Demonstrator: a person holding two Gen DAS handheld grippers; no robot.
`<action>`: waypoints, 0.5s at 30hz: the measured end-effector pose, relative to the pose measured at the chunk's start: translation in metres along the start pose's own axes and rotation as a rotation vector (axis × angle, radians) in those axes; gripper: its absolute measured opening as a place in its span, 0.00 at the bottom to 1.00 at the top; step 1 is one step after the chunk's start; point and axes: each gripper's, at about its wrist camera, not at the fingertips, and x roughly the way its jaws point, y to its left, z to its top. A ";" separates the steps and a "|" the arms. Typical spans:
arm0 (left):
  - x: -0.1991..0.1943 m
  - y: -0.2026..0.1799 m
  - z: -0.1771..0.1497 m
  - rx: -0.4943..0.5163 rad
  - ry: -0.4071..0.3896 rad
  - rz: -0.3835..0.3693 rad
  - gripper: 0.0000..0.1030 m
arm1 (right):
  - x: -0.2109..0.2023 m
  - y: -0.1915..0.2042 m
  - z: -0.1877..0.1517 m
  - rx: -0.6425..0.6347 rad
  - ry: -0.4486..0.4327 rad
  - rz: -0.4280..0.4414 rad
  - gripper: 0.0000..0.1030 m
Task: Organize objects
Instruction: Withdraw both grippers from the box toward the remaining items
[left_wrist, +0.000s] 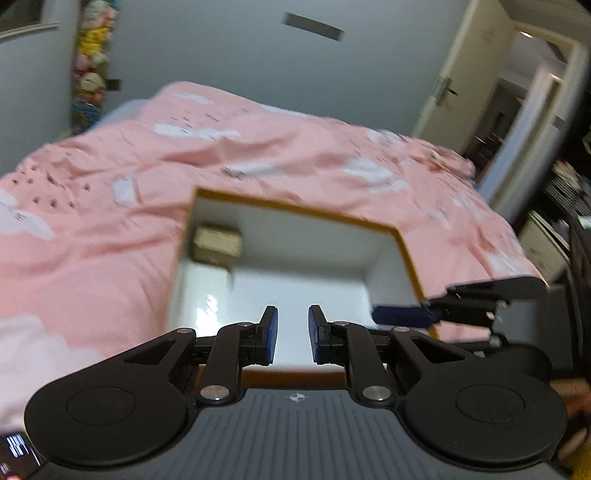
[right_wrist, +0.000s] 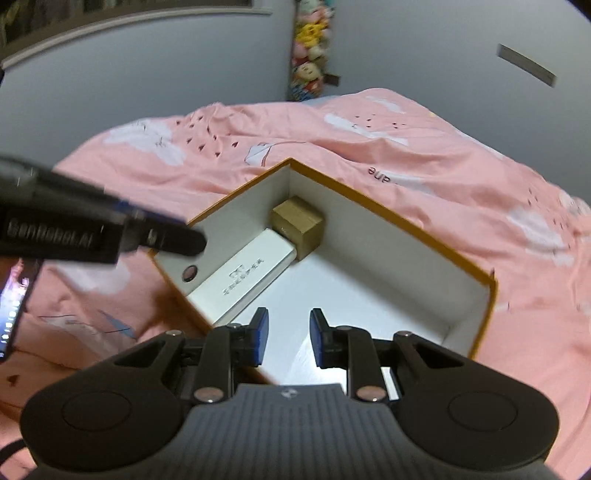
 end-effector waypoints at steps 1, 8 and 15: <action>-0.001 -0.004 -0.007 0.007 0.019 -0.018 0.18 | -0.004 0.002 -0.007 0.022 -0.003 -0.002 0.24; -0.009 -0.020 -0.048 0.068 0.098 -0.073 0.20 | -0.024 0.016 -0.050 0.113 0.006 -0.002 0.28; -0.019 -0.011 -0.077 0.058 0.151 -0.053 0.24 | -0.035 0.020 -0.080 0.213 0.034 0.010 0.28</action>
